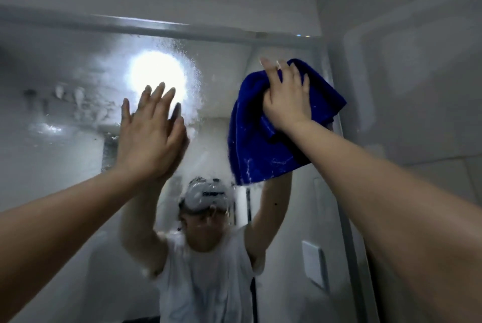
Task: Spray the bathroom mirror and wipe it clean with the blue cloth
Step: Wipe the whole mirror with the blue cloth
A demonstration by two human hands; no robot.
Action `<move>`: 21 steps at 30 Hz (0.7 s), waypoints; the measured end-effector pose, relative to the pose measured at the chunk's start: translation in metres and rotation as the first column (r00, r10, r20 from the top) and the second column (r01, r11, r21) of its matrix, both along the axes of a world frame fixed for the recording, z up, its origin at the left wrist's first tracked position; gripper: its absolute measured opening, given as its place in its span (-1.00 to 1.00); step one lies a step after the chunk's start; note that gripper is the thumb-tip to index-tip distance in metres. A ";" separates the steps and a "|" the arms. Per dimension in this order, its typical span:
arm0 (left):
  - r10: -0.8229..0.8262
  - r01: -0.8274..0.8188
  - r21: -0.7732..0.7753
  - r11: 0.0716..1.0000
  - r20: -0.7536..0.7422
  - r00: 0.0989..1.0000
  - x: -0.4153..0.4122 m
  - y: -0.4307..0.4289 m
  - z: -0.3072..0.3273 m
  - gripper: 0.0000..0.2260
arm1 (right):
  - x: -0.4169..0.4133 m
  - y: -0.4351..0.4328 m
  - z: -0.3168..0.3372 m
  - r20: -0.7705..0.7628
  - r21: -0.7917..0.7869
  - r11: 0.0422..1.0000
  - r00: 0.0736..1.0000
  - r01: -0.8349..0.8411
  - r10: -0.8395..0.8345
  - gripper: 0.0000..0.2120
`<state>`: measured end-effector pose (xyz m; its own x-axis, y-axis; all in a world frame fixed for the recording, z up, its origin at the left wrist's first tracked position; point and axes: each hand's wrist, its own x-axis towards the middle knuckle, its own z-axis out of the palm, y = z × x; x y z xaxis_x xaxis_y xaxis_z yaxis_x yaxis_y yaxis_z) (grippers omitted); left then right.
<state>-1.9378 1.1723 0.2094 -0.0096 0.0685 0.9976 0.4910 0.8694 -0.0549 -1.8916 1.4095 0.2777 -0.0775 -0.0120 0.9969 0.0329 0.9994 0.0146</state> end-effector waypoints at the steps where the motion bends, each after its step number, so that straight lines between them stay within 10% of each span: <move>1: 0.016 -0.016 -0.028 0.999 0.013 1.000 0.002 -0.002 -0.003 -0.49 | 0.000 -0.008 -0.011 0.015 0.008 1.000 1.000 -0.003 0.003 -0.44; 21: 0.206 -0.205 -0.033 0.978 0.036 0.978 -0.001 -0.181 0.019 -0.52 | -0.035 -0.226 -0.003 0.048 -0.048 0.997 0.997 -0.055 0.057 -0.45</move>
